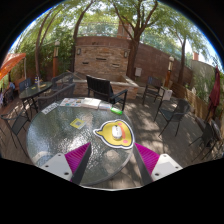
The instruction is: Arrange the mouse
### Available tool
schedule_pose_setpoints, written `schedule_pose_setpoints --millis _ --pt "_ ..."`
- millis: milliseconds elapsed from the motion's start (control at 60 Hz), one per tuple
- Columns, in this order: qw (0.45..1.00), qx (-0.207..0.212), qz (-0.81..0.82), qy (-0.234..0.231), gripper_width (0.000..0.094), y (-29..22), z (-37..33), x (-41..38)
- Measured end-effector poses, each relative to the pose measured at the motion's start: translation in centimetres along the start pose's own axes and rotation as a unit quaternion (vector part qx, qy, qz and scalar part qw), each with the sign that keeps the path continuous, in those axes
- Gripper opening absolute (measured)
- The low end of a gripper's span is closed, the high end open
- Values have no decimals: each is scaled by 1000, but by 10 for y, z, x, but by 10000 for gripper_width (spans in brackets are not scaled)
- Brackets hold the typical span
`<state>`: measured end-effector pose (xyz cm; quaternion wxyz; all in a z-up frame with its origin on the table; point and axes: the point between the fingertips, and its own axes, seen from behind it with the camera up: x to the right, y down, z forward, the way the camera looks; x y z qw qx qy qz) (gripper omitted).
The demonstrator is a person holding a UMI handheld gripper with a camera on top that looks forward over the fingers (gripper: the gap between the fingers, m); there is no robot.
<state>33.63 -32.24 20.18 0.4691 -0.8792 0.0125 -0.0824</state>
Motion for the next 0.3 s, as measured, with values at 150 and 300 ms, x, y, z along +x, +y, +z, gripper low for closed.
schedule_pose_setpoints --millis 150,300 --pt "1000 -1 4 0 854 11 -16 0" --pt "1000 4 -6 -2 851 9 -22 -3"
